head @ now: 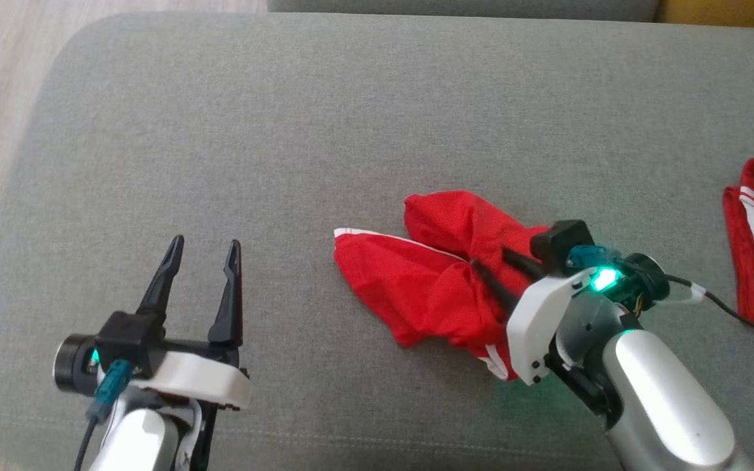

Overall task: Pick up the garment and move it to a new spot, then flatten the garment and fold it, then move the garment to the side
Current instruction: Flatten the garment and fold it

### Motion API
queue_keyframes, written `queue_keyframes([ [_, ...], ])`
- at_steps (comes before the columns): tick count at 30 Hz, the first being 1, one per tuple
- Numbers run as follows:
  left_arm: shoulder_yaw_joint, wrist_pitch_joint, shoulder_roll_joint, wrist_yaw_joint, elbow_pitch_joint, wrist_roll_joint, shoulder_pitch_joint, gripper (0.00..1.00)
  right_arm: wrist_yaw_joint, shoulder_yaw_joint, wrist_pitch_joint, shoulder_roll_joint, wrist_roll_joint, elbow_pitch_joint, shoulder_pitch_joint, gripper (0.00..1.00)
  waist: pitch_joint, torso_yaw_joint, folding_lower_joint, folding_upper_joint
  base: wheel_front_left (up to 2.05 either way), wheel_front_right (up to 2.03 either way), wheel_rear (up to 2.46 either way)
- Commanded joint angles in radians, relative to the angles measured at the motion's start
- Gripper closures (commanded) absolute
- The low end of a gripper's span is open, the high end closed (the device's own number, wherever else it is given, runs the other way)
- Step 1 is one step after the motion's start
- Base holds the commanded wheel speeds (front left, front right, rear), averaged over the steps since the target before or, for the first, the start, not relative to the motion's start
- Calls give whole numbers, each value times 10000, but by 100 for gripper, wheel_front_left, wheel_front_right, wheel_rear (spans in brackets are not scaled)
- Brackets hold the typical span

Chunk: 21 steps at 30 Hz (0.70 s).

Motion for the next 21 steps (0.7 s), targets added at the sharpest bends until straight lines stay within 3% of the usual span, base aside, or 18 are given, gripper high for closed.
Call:
queue_keyframes([
  [1, 427, -113, 100, -39, -264, 27, -483, 0, 35, 113, -108, 101, 71, -349, -368, 100, 5, 25, 0, -1, 0, 0, 0],
  [10, 531, -133, 59, -94, -208, 81, -453, 0, 35, -730, -1392, 415, 432, -990, -440, 100, -83, -108, 0, -1, 0, 0, 0],
  [21, 449, -136, -28, -220, -292, 225, -600, 0, 35, -4443, -1978, 1068, 645, 515, -782, 100, 253, -166, 0, -1, 0, 0, 0],
])
